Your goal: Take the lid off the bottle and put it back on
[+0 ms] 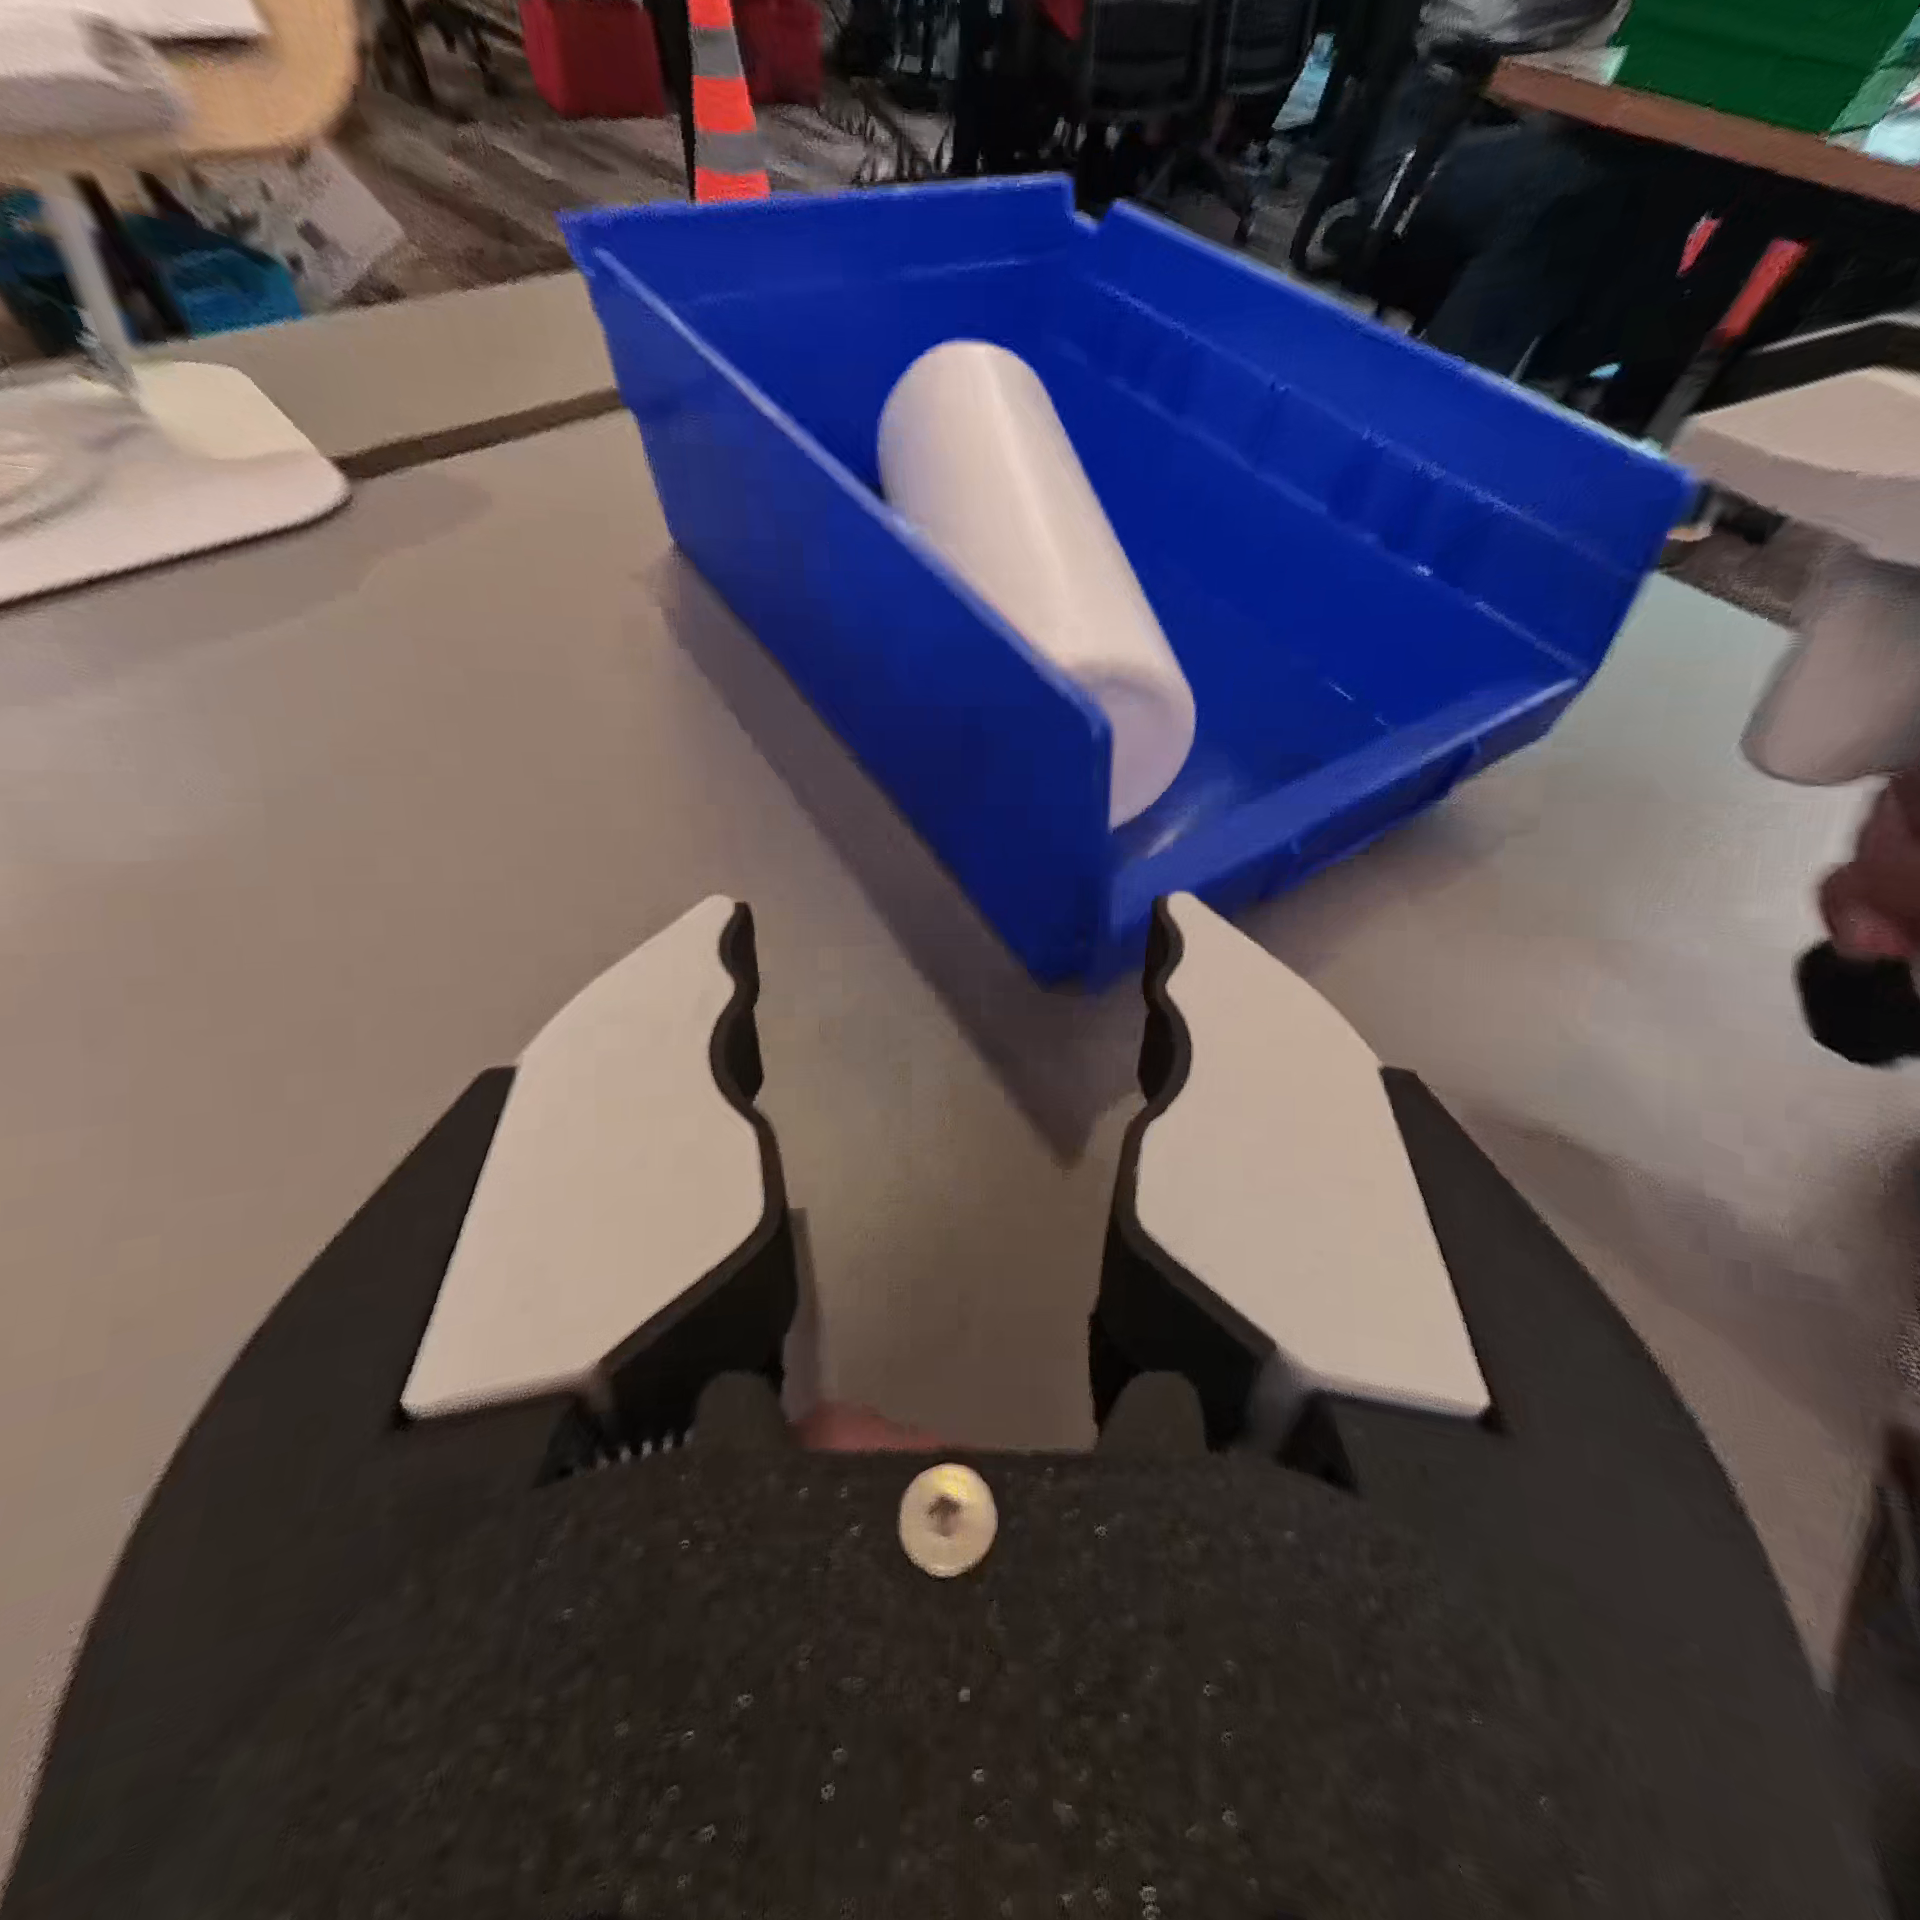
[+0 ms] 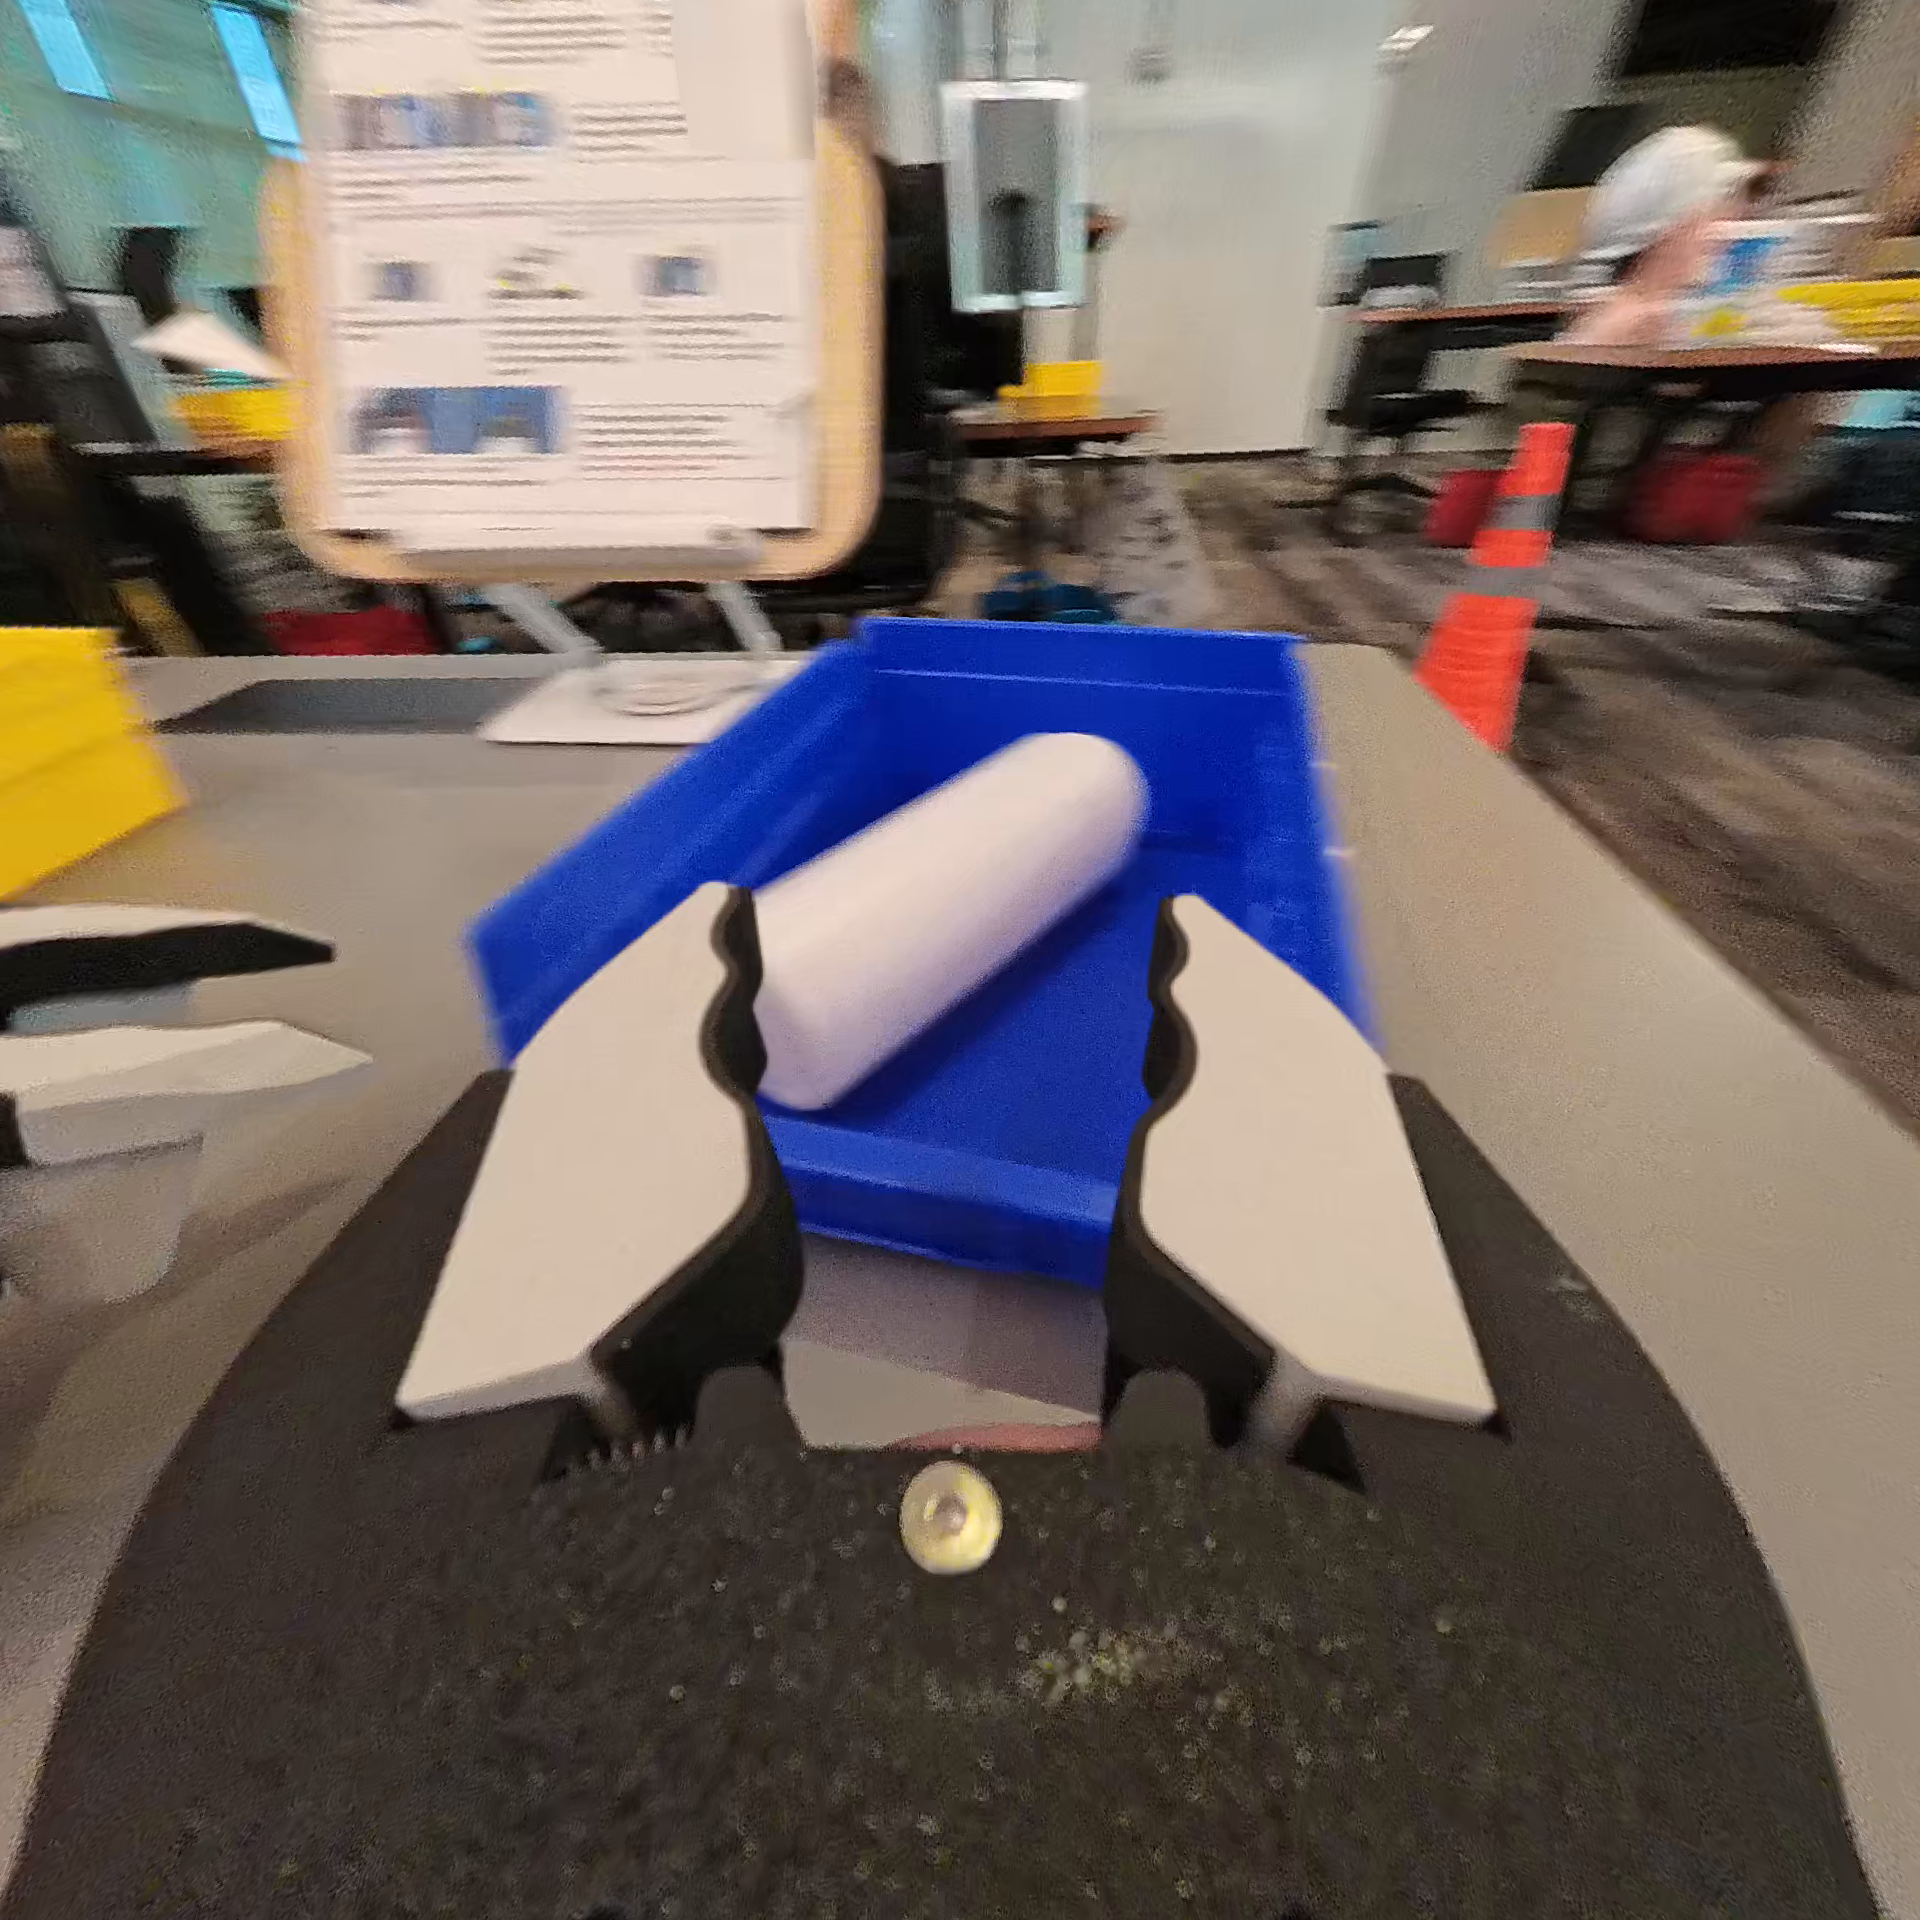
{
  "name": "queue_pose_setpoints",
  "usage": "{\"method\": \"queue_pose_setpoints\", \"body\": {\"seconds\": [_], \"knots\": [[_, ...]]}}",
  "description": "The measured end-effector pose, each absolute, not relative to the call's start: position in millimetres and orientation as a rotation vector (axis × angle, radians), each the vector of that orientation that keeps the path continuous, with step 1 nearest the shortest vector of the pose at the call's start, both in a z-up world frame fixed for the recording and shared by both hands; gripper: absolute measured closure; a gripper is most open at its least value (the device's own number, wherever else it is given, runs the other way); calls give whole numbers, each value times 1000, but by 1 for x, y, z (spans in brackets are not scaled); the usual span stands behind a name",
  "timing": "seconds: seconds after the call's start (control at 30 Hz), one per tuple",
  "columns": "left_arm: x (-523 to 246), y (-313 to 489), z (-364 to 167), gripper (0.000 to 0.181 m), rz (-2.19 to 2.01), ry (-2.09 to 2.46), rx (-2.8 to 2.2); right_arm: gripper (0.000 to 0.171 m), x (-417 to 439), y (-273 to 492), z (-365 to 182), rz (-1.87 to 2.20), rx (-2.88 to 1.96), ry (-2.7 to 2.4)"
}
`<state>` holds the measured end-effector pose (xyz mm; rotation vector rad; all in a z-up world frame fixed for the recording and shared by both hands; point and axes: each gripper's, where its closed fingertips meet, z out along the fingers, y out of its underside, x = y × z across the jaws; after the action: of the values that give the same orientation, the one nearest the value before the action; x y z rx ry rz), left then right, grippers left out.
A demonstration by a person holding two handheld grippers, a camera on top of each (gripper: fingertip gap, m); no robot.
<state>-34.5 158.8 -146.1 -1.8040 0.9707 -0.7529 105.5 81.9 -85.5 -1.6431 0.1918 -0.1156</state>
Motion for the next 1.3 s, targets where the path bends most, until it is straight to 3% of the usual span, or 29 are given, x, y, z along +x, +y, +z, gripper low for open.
{"method": "queue_pose_setpoints", "body": {"seconds": [0.1, 0.17, 0.23, 0.37, 0.43, 0.73, 0.97, 1.17, 1.2, 1.27, 1.3], "knots": [[12, 166, -168, 117, -715, 945, -1903, 99, 160, 71, -107, -285, -1722, 352], [25, 171, -173, 148, -719, 884, -1941, 97, 177, 72, -134, -296, -1839, 406], [24, 177, -170, 161, -714, 775, -1977, 99, 173, 80, -162, -170, -1949, 480], [8, 182, -168, 169, -596, 734, -1995, 136, 159, 94, -173, -52, -2014, 532], [-7, 184, -162, 170, -585, 715, -1976, 167, 162, 92, -167, -117, -2014, 563], [-145, 207, -104, 173, -358, 581, -1856, 168, 44, 139, -108, -136, -1866, 300], [-263, 236, -130, 174, -238, 466, -1983, 168, -74, 195, -133, -8, -1956, 176], [-284, 253, -168, 170, -388, 541, -2095, 160, -106, 208, -162, 28, -1989, 69], [-284, 251, -164, 164, -445, 524, -2098, 161, -107, 206, -162, 46, -2004, 35], [-284, 239, -140, 124, -557, 502, -2013, 153, -110, 199, -152, 111, -1980, -57], [-290, 233, -128, 120, -564, 498, -1967, 147, -110, 192, -146, 134, -1961, -115]]}}
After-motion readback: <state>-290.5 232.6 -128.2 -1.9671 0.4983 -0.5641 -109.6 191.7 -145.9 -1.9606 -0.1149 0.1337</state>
